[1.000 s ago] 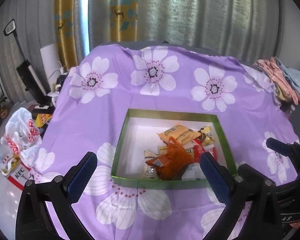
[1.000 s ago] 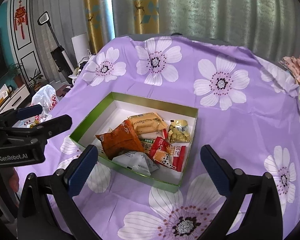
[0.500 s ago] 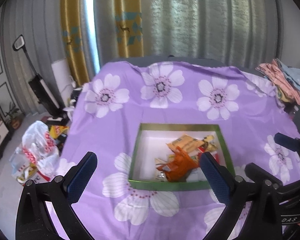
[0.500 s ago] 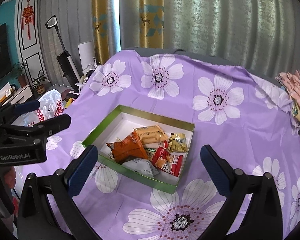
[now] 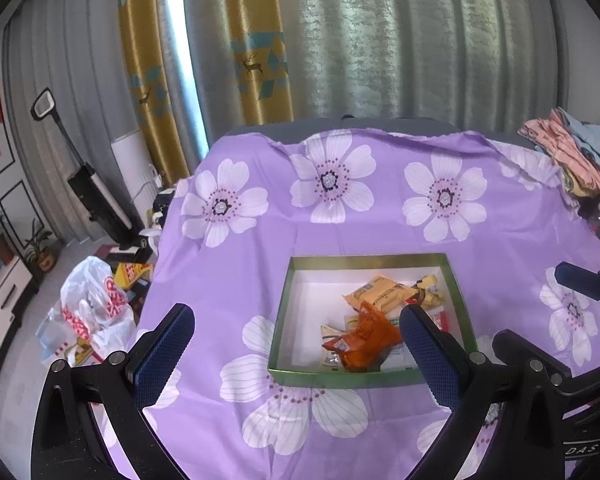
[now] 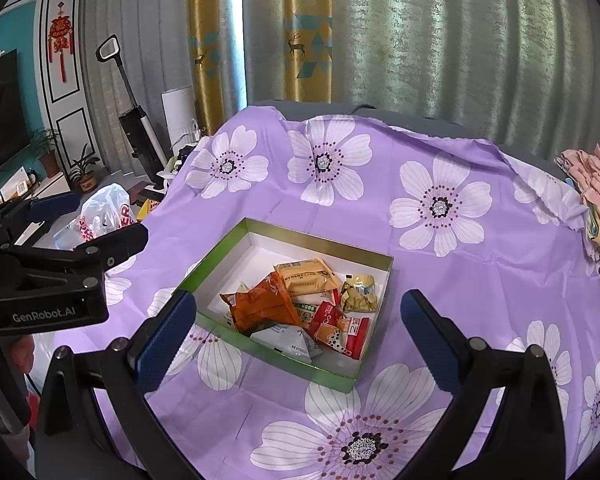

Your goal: Organize snacks

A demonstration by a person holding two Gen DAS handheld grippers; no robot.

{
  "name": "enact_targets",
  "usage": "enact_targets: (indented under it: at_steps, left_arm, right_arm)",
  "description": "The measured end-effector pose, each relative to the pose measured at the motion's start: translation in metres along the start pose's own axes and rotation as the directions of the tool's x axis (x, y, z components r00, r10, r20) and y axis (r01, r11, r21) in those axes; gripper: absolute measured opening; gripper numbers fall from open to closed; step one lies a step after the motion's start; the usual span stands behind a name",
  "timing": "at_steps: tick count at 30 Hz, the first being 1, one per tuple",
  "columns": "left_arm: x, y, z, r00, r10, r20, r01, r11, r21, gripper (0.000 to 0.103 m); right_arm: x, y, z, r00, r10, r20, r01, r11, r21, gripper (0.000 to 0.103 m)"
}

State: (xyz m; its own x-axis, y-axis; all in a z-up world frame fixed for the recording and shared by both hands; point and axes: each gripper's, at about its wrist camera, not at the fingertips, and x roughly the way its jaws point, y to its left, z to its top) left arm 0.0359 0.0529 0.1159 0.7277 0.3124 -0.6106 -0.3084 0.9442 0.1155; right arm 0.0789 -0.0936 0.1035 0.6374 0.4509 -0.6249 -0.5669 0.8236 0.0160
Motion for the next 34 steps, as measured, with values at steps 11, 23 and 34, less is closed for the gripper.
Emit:
enact_targets:
  at_steps: [11, 23, 34]
  left_arm:
    - [0.000, -0.006, 0.001, 1.000, 0.012, 0.011, -0.012, 1.000, 0.013, 0.102]
    - [0.002, -0.005, 0.001, 0.999, 0.029, 0.015, -0.029, 0.999, 0.015, 0.102]
    - [0.005, 0.003, 0.004, 1.000, 0.018, 0.020, -0.018, 1.000, -0.008, 0.102]
  right_arm:
    - [-0.001, 0.000, -0.002, 1.000, 0.003, 0.001, -0.003, 1.000, -0.001, 0.103]
    - [-0.001, 0.001, -0.001, 1.000, 0.005, -0.002, -0.005, 1.000, -0.004, 0.103]
    - [0.002, 0.004, -0.001, 1.000, 0.010, -0.007, -0.010, 1.000, -0.010, 0.103]
